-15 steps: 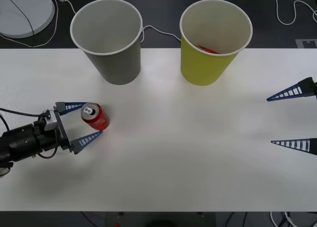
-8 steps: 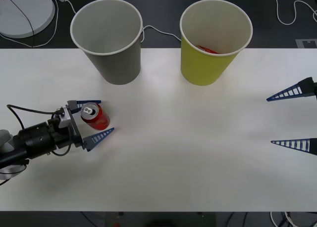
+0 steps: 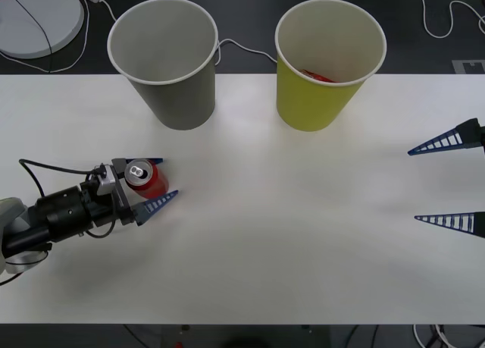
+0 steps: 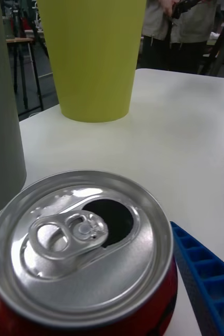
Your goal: Put the can into the green bin and the plastic bottle into the gray bin
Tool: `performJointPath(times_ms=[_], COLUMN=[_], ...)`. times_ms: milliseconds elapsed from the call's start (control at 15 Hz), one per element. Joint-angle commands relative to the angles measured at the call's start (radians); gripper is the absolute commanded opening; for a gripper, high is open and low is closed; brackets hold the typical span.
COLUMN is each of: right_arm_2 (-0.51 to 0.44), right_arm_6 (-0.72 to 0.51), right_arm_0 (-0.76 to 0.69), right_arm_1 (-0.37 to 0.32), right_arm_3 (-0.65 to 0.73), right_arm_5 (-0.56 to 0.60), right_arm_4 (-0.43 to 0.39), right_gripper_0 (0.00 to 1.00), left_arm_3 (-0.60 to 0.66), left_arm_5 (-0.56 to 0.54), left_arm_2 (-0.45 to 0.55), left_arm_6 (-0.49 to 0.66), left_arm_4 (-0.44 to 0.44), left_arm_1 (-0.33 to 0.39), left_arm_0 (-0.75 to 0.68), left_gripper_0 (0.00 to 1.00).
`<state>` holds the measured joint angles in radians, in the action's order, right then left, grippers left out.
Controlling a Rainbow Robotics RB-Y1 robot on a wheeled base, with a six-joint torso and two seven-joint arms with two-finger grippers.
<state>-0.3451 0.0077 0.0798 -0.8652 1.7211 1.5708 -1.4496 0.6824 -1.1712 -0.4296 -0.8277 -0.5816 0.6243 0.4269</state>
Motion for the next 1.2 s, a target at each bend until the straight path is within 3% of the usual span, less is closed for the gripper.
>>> performJointPath(times_ms=[67, 467, 800, 1200], right_arm_2=[0.000, 0.000, 0.000, 0.000], right_arm_6=[0.000, 0.000, 0.000, 0.000], right_arm_0=[0.000, 0.000, 0.000, 0.000], right_arm_1=[0.000, 0.000, 0.000, 0.000], right_arm_3=[0.000, 0.000, 0.000, 0.000], right_arm_5=[0.000, 0.000, 0.000, 0.000], right_arm_4=[0.000, 0.000, 0.000, 0.000], right_gripper_0=[1.00, 1.00, 1.00, 1.00], left_arm_3=[0.000, 0.011, 0.063, 0.247], left_arm_5=[0.001, -0.001, -0.001, 0.012], left_arm_2=[0.000, 0.000, -0.001, -0.003], left_arm_6=[0.001, 0.012, 0.056, 0.317], left_arm_4=[-0.001, -0.001, -0.034, -0.098], left_arm_1=[0.000, 0.006, 0.063, 0.195], left_arm_0=[0.000, 0.006, 0.004, -0.040], left_gripper_0=[0.00, 0.00, 0.00, 0.00])
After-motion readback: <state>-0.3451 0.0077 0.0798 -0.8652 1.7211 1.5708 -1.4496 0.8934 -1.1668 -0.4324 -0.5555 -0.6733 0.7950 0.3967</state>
